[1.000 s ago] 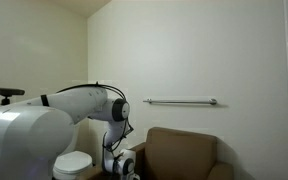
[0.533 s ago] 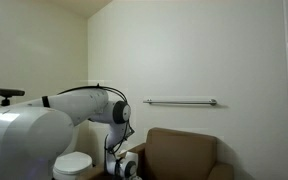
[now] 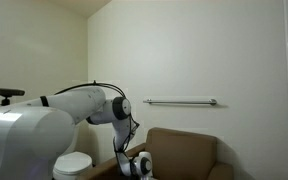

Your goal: Use the grey towel to wipe the chair

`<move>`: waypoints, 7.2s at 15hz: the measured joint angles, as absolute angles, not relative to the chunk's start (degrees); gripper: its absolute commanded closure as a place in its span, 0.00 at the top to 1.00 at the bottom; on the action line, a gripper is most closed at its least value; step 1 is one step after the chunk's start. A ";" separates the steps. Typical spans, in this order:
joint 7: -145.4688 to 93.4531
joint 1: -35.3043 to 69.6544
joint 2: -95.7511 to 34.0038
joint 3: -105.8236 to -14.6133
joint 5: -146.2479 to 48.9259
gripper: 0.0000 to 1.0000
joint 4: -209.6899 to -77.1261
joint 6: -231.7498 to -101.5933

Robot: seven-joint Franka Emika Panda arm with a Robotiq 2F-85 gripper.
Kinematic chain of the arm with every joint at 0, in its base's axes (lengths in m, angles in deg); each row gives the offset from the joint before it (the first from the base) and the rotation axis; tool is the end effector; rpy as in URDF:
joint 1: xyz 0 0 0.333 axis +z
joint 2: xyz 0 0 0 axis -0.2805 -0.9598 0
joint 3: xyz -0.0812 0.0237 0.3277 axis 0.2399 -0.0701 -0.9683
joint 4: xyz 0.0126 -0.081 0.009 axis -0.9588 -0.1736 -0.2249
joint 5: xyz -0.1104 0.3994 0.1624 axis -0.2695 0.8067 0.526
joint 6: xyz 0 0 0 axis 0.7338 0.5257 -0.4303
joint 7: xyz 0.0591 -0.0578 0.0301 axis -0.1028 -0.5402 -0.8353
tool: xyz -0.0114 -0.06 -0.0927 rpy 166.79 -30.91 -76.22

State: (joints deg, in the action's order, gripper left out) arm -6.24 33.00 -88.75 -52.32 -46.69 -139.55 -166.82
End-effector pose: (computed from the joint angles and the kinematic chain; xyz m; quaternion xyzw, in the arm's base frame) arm 0.5915 0.0360 -0.1743 0.9594 -0.1085 -0.1945 0.1732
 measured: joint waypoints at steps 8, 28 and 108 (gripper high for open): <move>-6.62 32.78 -90.41 -54.58 -49.48 0.02 -138.24 -163.99; -24.75 21.86 -87.17 -70.08 -45.54 0.02 -144.40 -179.82; -26.67 20.89 -84.72 -64.09 -45.23 0.31 -143.64 -175.58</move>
